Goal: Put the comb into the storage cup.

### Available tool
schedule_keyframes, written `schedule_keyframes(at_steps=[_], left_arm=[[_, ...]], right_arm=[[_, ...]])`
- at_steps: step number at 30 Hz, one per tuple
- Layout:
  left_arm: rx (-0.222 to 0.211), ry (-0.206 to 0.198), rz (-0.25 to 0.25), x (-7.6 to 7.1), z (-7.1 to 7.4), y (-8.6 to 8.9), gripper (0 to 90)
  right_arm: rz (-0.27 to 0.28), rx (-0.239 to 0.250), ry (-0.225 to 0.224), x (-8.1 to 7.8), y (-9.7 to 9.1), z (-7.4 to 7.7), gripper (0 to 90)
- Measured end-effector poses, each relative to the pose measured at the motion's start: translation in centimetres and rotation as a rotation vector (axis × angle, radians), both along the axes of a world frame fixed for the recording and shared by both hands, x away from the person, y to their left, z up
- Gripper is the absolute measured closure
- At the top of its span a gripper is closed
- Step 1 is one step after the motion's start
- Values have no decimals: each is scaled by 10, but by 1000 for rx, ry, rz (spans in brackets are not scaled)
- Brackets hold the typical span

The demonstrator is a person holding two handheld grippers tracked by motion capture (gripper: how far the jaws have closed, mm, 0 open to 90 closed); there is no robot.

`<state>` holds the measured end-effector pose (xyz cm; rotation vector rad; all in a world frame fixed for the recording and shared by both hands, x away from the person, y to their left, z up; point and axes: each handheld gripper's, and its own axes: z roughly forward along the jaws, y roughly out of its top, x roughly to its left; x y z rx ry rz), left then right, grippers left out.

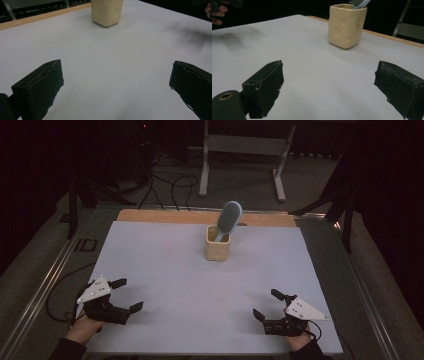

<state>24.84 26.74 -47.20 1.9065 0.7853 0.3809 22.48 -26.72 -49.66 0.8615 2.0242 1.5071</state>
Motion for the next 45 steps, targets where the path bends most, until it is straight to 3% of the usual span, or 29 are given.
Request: schedule_keyframes(at_steps=[4,9,13,17,24,28,34,45], left_arm=[[15,4,16,-9,-6,3,0],[1,19,38,-18,-13,9,0],[23,23,64,-25,-18,11,0],[11,31,84,-31,-23,16,0],[36,48,132,-41,-35,25,0],[33,53,153,-42,-40,29,0],[49,21,176,-42,-40,30,0],[52,38,155,-36,-42,23,0]], right_arm=[[0,0,0,0,0,0,81],[1,-3,2,0,1,0,81],[0,-4,2,0,0,0,81],[0,-4,4,0,1,0,81],[6,-9,6,1,1,-1,81],[6,-6,9,1,1,-2,81],[12,-13,5,1,1,-2,81],[19,-19,7,1,3,-2,81]])
